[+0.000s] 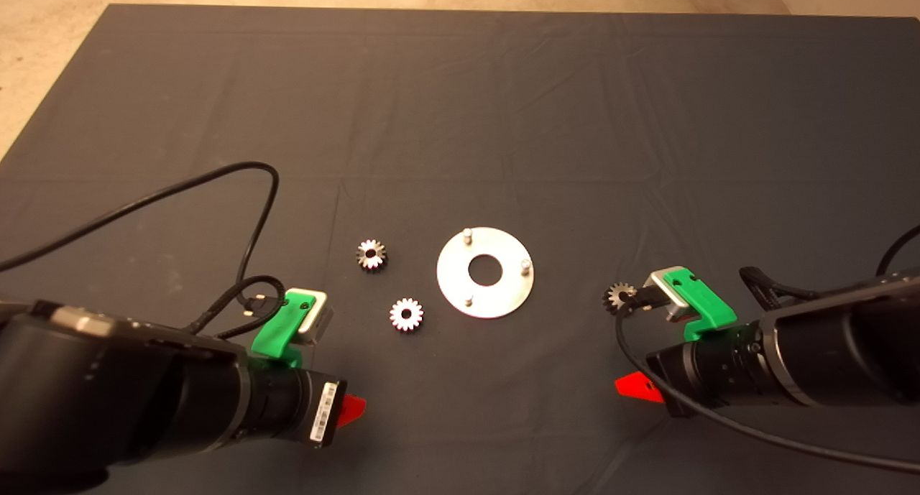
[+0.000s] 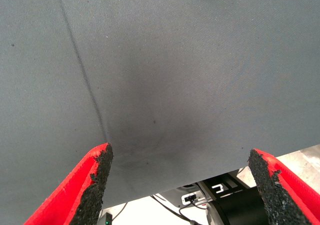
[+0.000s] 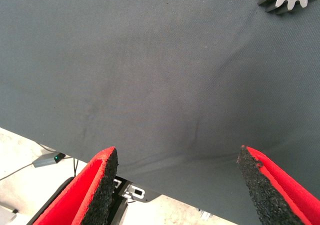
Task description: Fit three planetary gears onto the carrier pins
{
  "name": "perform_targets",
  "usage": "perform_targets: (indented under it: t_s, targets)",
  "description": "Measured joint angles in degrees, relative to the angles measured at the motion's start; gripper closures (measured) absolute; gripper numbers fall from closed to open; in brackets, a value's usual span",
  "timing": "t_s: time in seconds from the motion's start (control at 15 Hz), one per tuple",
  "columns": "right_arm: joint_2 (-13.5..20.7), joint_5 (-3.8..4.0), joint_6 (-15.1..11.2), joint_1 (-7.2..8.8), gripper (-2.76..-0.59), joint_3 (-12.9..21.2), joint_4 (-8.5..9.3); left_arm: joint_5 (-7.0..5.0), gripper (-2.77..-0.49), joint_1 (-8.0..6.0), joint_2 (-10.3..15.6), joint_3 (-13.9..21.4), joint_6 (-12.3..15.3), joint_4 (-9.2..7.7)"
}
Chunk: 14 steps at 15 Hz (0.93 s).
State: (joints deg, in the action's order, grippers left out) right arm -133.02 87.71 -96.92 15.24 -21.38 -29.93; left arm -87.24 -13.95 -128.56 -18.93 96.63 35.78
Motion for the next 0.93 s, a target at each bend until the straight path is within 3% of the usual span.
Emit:
perform_targets:
  t_s: [0.93]
  targets:
    - [0.2, 0.02, 1.0, -0.48, -1.78, -1.3, -0.05, 0.0, -1.92, 0.0, -0.5, 0.0, 0.0, 0.0]
